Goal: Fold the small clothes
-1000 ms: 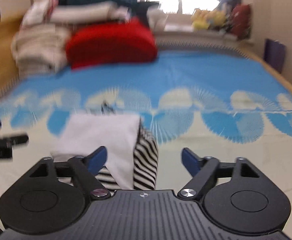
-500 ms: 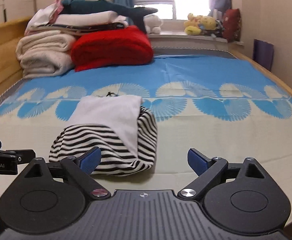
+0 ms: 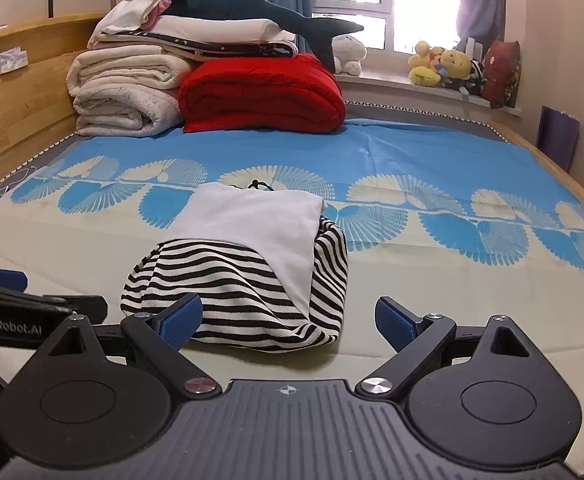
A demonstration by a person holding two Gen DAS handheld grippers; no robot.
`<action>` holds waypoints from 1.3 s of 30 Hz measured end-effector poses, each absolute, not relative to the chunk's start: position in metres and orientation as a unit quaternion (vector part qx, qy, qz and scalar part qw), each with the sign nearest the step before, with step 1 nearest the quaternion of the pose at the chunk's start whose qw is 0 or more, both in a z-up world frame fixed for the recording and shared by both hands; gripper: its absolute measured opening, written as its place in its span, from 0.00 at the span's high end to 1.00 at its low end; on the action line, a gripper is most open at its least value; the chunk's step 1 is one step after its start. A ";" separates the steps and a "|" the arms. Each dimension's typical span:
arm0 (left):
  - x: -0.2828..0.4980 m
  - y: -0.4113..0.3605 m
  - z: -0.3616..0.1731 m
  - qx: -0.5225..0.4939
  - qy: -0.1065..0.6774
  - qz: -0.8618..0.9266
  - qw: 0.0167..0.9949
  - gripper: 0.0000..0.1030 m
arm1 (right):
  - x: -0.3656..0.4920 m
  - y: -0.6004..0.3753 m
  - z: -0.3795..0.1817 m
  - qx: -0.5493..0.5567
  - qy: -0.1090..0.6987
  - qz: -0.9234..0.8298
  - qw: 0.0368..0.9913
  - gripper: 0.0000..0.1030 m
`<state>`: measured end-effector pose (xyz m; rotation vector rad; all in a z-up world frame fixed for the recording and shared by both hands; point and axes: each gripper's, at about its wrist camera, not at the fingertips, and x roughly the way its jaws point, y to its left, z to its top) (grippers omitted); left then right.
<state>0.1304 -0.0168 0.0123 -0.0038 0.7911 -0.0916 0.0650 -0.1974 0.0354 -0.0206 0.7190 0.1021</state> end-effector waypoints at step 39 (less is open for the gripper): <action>0.138 -0.016 0.002 -0.008 0.396 -0.041 0.917 0.01 | 0.069 -0.182 0.028 -0.040 0.347 0.052 0.936 0.09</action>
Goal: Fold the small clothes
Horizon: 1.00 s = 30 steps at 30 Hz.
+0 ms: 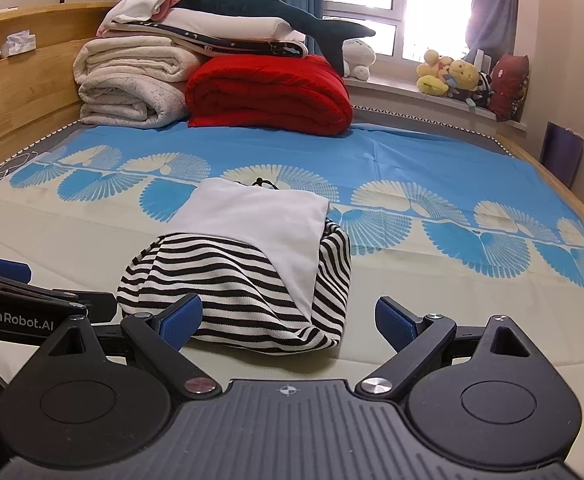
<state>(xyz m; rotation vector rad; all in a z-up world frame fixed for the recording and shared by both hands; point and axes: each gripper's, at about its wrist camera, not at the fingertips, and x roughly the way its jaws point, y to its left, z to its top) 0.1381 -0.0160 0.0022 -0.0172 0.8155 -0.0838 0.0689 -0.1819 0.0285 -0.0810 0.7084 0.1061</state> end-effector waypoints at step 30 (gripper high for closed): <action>0.141 -0.013 0.000 -0.013 0.401 -0.038 0.915 0.01 | 0.069 -0.182 0.027 -0.040 0.348 0.051 0.935 0.09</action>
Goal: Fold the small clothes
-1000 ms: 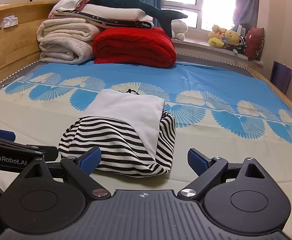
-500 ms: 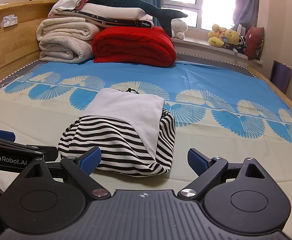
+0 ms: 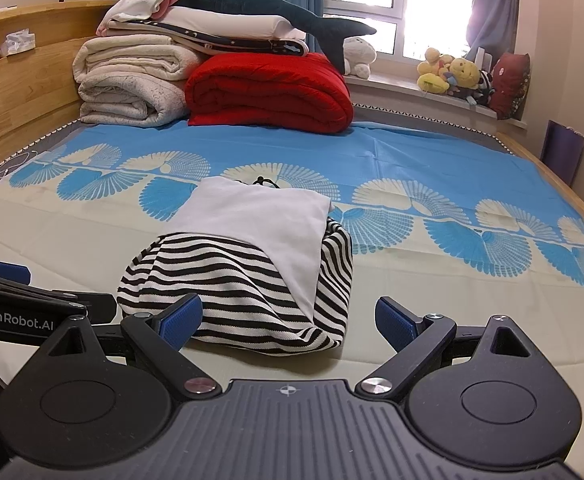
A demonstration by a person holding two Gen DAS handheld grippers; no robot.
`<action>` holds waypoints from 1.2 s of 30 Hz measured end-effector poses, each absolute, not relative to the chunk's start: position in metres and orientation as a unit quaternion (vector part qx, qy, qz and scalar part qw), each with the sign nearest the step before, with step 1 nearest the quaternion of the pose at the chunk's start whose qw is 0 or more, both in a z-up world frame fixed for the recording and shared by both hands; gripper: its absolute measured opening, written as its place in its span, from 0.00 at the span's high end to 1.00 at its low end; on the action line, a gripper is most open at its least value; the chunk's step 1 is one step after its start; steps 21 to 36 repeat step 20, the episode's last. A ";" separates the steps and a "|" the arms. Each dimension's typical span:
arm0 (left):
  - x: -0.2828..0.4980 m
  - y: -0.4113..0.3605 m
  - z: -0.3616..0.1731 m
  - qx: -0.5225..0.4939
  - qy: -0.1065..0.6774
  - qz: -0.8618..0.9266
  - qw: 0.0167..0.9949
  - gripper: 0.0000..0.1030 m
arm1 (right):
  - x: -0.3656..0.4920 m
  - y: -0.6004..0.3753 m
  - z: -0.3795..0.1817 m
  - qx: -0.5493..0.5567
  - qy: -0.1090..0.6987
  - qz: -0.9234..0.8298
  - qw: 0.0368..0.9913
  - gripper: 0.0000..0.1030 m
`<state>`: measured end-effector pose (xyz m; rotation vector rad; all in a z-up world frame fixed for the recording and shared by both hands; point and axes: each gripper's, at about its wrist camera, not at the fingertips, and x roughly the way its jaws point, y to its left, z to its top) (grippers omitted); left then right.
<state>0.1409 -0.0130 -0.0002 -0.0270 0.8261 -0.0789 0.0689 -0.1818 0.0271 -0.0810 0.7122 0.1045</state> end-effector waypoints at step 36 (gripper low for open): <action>0.141 -0.014 0.000 -0.014 0.402 -0.037 0.915 0.01 | 0.070 -0.181 0.027 -0.039 0.349 0.051 0.935 0.09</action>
